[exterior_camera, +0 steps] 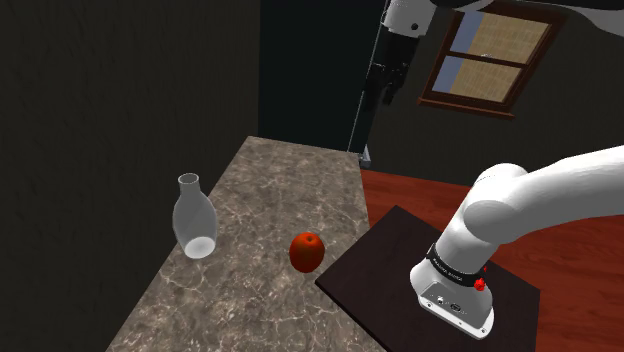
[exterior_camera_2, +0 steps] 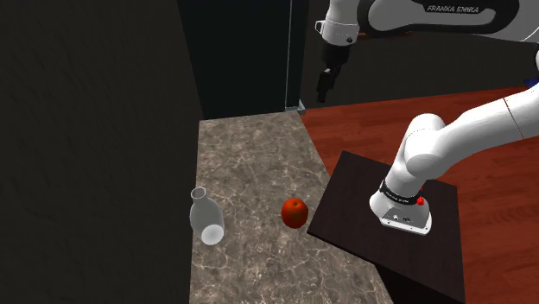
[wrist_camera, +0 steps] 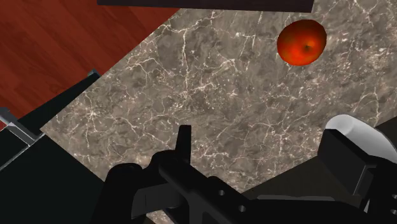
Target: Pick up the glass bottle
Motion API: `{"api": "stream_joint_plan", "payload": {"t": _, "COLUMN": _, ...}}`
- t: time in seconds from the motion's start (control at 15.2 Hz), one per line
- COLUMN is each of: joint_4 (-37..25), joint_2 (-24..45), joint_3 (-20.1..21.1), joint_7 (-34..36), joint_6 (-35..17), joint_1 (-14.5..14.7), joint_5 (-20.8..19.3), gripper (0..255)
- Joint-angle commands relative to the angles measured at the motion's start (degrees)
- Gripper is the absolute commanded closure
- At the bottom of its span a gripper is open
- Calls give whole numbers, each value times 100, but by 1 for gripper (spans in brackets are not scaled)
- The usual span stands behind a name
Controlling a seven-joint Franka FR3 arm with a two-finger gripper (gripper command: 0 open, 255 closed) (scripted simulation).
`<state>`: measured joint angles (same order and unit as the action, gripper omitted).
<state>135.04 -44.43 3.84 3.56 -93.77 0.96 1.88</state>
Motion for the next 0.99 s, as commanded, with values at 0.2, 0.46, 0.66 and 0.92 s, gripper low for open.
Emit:
{"api": "stream_joint_plan", "payload": {"t": 0.2, "joint_4": 38, "joint_2": 323, "joint_3": 297, "joint_7": 277, "joint_6": -417, "joint_1": 99, "joint_5": 163, "gripper": 0}}
{"api": "stream_joint_plan", "payload": {"t": 0.46, "joint_4": -12, "joint_2": 842, "joint_3": 694, "joint_7": 643, "joint_6": -965, "joint_1": 207, "joint_5": 322, "gripper": 0}}
{"api": "stream_joint_plan", "payload": {"t": 0.66, "joint_4": -125, "joint_2": 1290, "joint_3": 991, "joint_7": 924, "joint_6": -1362, "joint_1": 266, "joint_5": 384, "gripper": 0}}
{"api": "stream_joint_plan", "payload": {"t": 0.92, "joint_4": -375, "joint_2": 1955, "joint_3": 1387, "joint_7": 1320, "joint_6": -1853, "joint_1": 311, "joint_5": 370, "gripper": 0}}
